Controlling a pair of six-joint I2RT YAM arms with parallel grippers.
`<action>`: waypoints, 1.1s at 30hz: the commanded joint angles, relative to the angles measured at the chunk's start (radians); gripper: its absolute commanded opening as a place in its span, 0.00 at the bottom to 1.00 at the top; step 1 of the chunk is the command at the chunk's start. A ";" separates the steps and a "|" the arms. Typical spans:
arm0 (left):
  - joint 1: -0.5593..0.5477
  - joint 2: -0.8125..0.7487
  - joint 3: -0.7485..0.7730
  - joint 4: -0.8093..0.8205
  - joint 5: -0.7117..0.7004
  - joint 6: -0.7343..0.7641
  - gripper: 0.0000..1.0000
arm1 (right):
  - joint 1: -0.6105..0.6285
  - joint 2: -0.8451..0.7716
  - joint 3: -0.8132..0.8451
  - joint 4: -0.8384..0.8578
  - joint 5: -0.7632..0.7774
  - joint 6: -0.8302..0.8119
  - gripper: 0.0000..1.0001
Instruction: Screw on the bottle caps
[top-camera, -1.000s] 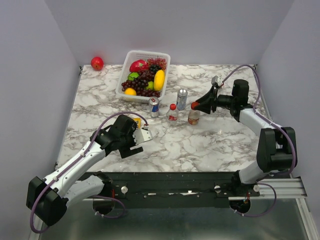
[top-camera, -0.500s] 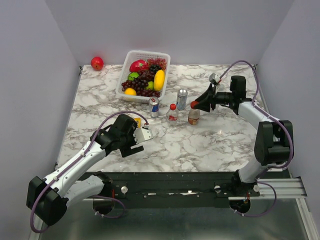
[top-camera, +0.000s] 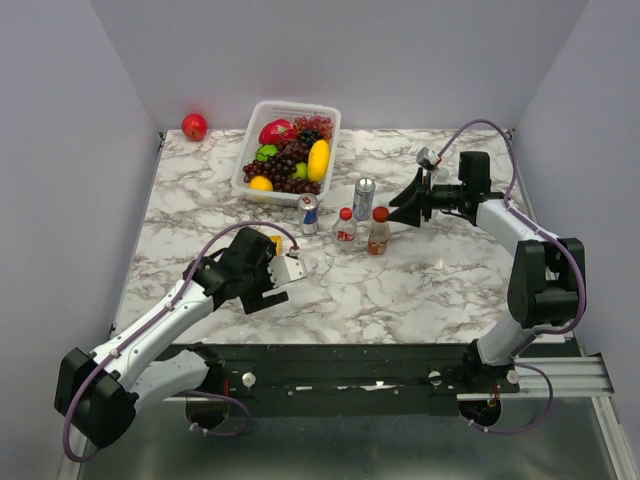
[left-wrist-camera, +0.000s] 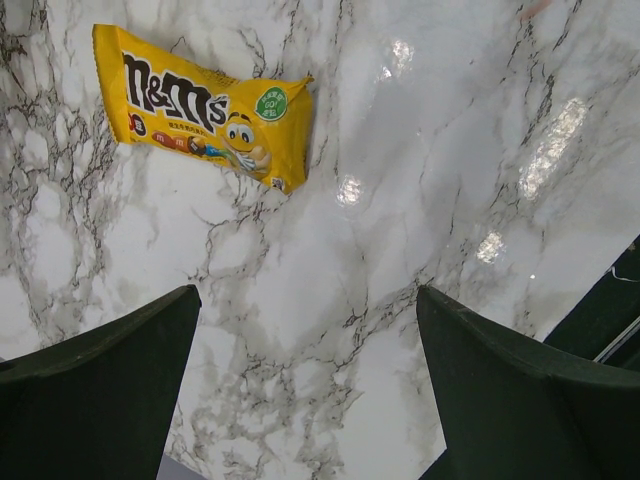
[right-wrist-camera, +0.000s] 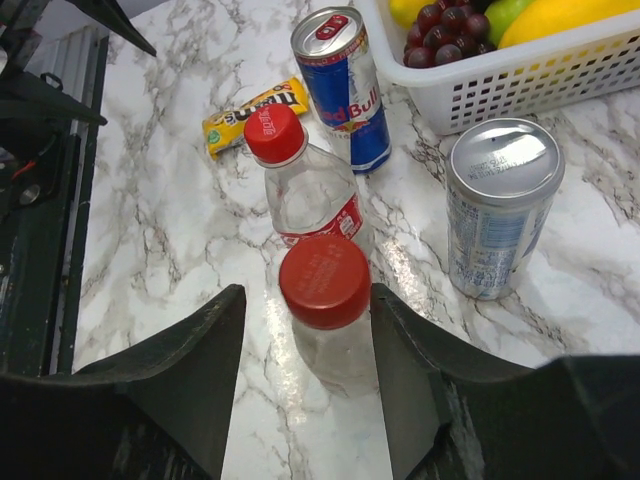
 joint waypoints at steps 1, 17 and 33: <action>0.001 -0.003 -0.003 0.014 0.015 0.008 0.98 | -0.006 0.020 0.032 -0.035 -0.028 -0.023 0.61; 0.003 -0.001 -0.015 0.037 0.031 0.008 0.98 | -0.005 -0.012 0.014 -0.044 -0.029 -0.061 0.65; 0.003 0.013 0.003 0.038 0.038 0.014 0.99 | -0.006 -0.034 0.022 -0.044 -0.025 -0.057 0.65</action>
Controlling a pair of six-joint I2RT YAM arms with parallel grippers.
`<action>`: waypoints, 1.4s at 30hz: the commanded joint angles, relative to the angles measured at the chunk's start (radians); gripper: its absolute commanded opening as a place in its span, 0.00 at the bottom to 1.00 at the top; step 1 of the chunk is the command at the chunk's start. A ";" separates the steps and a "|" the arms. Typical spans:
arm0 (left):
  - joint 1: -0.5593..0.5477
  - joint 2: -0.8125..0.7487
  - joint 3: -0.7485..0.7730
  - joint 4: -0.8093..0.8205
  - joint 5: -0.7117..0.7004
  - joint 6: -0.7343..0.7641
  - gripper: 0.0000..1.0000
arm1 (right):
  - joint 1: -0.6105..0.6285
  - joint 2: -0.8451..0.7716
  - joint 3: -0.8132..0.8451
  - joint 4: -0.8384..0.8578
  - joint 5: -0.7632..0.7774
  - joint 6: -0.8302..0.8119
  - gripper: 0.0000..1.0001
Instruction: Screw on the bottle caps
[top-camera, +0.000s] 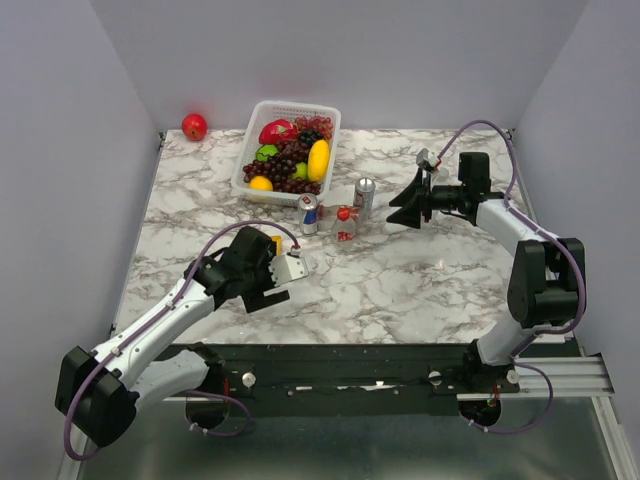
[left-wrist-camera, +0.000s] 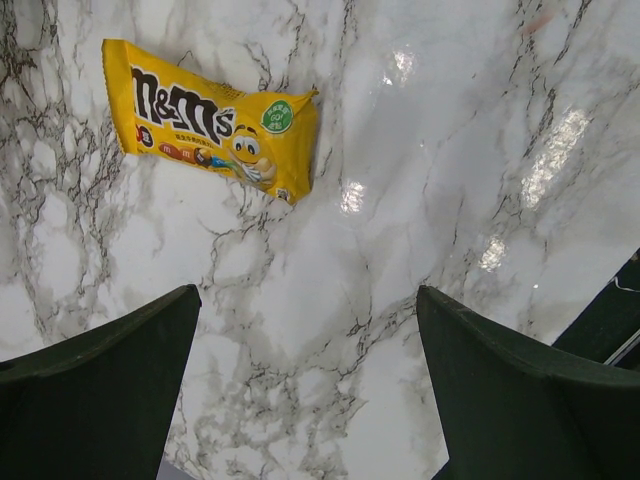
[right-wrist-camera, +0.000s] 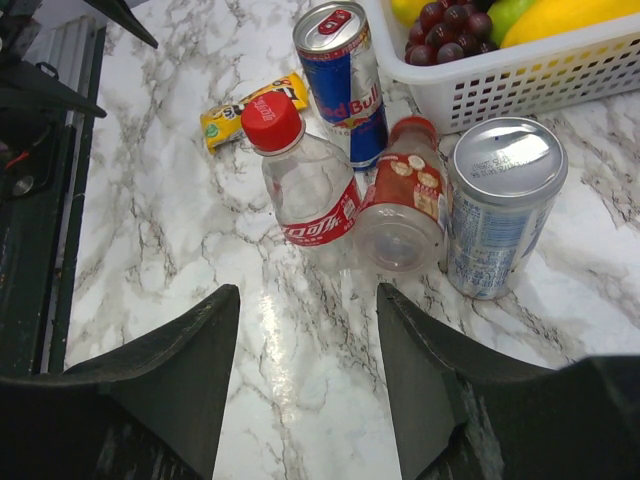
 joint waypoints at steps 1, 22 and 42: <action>0.003 0.007 0.000 0.019 0.030 0.007 0.98 | -0.005 -0.042 0.016 -0.017 -0.016 -0.012 0.65; 0.012 -0.076 0.029 0.309 0.146 -0.278 0.98 | 0.125 -0.140 0.157 -0.247 0.398 -0.143 0.54; 0.041 -0.261 -0.030 0.344 0.133 -0.310 0.98 | 0.420 0.015 0.322 -0.292 0.576 -0.101 0.70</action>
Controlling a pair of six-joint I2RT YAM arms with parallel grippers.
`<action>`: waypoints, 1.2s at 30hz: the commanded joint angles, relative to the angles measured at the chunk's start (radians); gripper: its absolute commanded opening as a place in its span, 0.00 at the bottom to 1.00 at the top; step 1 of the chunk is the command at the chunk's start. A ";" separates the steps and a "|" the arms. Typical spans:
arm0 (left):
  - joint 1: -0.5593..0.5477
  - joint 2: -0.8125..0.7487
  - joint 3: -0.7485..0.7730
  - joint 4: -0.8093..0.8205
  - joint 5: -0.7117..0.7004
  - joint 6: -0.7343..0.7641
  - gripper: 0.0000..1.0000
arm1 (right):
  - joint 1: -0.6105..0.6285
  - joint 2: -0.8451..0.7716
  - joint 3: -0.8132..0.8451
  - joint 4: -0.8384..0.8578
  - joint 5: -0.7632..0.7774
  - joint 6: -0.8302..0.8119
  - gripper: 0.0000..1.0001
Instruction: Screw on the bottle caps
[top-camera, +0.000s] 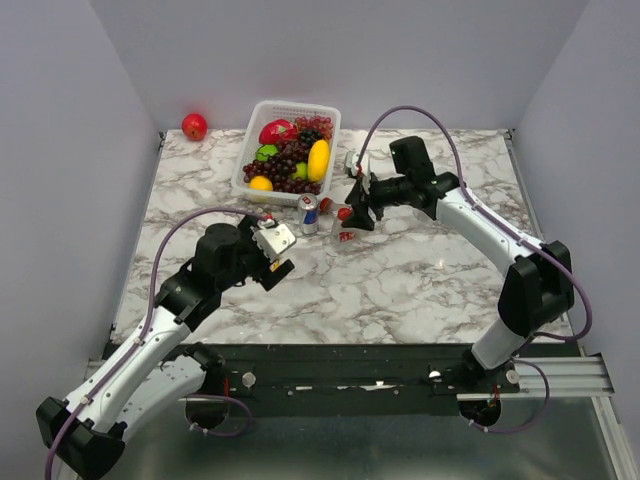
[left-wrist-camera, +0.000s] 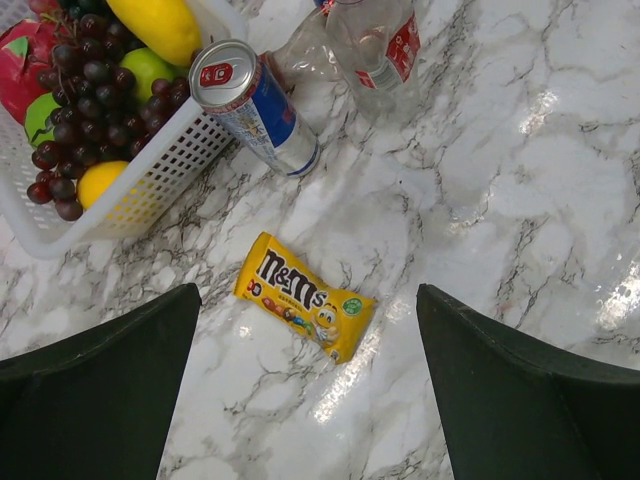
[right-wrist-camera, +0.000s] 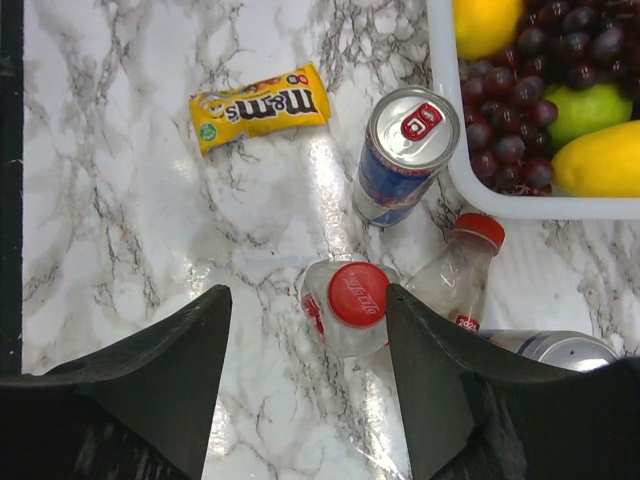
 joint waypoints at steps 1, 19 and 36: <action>0.014 -0.023 -0.024 -0.002 0.011 -0.008 0.99 | 0.013 0.043 0.037 0.033 0.138 0.046 0.70; 0.031 -0.025 -0.038 0.001 0.028 -0.016 0.99 | 0.066 0.155 0.078 0.070 0.149 0.048 0.49; 0.035 -0.031 -0.050 -0.001 0.019 -0.008 0.99 | 0.207 0.170 0.135 0.062 0.093 0.074 0.29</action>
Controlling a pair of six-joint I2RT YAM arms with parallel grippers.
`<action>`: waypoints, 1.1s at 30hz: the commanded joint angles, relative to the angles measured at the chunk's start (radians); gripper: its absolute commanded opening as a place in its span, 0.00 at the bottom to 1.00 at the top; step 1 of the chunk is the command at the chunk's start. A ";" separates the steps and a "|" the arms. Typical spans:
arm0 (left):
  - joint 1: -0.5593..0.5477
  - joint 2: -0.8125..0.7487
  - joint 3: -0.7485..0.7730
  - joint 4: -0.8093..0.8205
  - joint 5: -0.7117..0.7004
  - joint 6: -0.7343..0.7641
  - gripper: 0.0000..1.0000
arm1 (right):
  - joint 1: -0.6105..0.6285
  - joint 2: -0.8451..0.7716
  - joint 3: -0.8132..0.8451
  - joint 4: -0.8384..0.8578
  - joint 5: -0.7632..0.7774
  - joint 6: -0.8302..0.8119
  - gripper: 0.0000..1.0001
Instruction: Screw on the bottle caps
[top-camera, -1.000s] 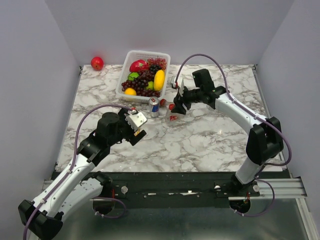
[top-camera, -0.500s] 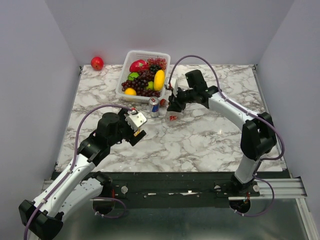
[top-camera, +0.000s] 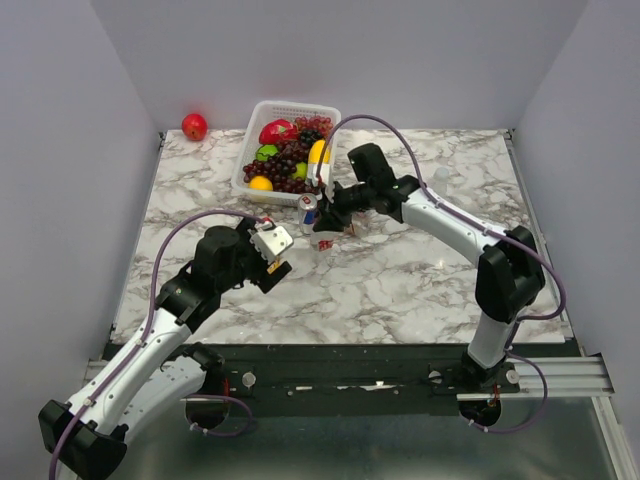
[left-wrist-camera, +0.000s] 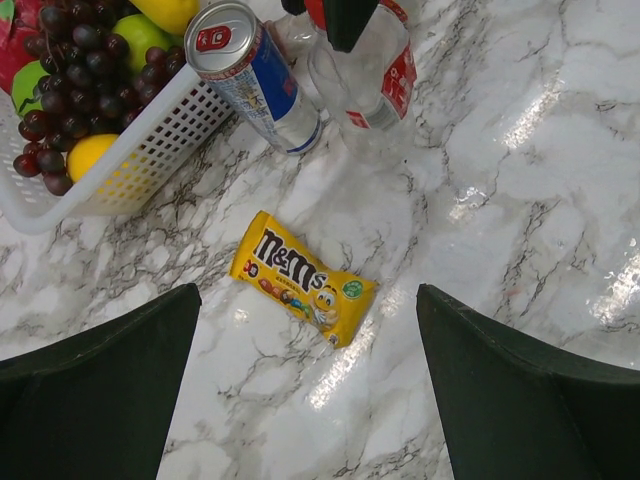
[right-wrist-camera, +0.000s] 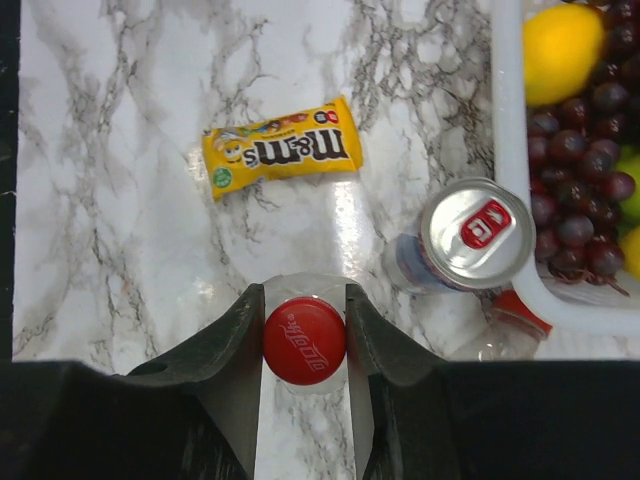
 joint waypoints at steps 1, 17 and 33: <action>0.005 -0.012 -0.011 0.002 0.015 -0.005 0.98 | 0.046 0.018 0.028 0.005 -0.018 0.006 0.29; 0.005 -0.029 -0.017 -0.012 0.001 0.007 0.99 | 0.077 0.050 0.015 0.002 0.026 -0.006 0.43; 0.011 -0.032 -0.030 -0.007 0.009 0.004 0.99 | 0.088 0.006 0.040 0.005 0.017 0.049 0.65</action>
